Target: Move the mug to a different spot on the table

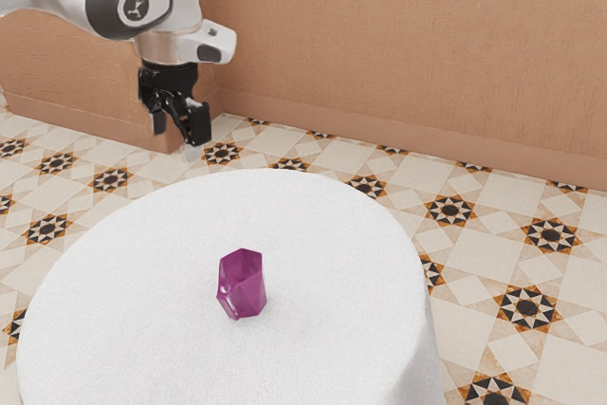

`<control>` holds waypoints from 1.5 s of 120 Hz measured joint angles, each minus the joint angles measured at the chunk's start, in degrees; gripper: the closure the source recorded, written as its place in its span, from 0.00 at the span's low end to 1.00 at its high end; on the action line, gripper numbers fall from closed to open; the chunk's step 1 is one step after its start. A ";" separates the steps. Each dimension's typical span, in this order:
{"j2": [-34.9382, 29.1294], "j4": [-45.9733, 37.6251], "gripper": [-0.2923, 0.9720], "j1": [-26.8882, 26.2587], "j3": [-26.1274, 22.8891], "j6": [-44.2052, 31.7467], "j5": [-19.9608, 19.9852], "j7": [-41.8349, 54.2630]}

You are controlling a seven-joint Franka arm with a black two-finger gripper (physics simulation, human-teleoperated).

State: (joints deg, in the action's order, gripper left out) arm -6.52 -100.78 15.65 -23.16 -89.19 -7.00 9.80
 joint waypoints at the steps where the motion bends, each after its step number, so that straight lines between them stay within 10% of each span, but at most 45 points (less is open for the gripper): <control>1: 0.24 0.12 0.23 -0.11 -0.06 -0.64 0.00 0.15; 34: 6.25 -1.15 0.23 -2.31 -3.61 -12.02 -0.36 4.45; 48: -0.60 -10.94 0.23 -1.46 -4.11 -13.72 0.85 6.20; 98: -4.90 -32.99 0.23 1.01 -5.84 -26.63 19.99 9.52; 180: 5.51 -37.04 0.38 5.57 -5.75 -44.42 23.23 10.07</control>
State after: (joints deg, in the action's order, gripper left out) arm -1.01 -137.82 21.23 -28.91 -133.61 16.24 19.87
